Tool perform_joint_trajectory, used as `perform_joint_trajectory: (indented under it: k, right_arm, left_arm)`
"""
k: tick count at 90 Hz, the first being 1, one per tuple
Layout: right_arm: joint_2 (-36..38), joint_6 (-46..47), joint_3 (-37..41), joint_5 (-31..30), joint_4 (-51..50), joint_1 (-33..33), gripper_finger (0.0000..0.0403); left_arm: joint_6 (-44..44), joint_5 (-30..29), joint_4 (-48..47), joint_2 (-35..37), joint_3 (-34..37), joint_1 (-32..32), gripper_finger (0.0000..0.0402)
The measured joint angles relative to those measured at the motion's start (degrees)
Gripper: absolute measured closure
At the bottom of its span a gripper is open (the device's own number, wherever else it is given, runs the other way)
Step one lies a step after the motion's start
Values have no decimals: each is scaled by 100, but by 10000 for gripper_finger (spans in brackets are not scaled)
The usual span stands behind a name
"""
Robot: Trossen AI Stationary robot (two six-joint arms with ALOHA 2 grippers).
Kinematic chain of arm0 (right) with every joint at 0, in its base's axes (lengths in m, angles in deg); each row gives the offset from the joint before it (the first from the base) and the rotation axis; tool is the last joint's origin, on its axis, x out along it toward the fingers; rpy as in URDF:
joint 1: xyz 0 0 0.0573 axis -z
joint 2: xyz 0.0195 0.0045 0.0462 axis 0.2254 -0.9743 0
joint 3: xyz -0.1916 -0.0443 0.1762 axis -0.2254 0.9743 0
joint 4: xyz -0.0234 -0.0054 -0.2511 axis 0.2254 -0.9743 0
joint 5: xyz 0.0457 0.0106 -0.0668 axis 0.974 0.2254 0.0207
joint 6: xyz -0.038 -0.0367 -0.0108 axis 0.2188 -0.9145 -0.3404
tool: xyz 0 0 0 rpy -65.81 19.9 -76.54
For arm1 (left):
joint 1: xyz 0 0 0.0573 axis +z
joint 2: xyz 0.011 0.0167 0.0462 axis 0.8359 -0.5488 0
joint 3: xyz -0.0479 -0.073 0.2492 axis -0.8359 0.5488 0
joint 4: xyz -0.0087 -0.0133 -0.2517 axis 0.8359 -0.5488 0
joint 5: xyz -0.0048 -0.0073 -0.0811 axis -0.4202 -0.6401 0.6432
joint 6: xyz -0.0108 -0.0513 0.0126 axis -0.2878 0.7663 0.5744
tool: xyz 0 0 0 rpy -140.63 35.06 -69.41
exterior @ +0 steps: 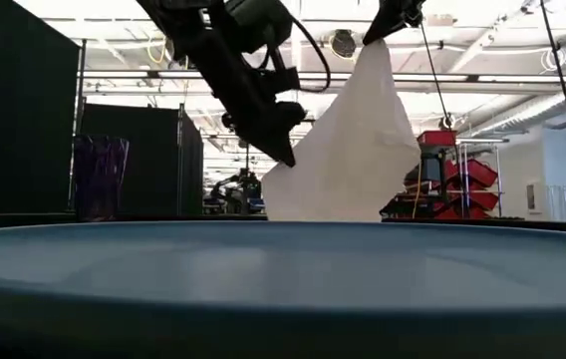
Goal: Set table place
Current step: Fold the white table napkin
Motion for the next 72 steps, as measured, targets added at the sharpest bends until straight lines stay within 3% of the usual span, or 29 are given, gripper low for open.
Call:
perform_joint_trajectory:
  k: [20,55,63,72]
  right_arm:
    - [0,-108,0,3,15,2,403]
    - [-2,-92,4,14,42,39,403]
    - [-2,-85,4,14,22,55,403]
    - [-2,-35,4,14,4,95,403]
  left_arm:
    - [299,390,271,-309,-7,29,200]
    - [745,384,-75,-1020,4,61,206]
    - [746,314,-208,-1031,4,48,241]
    - [521,59,-229,-1005,4,-59,331]
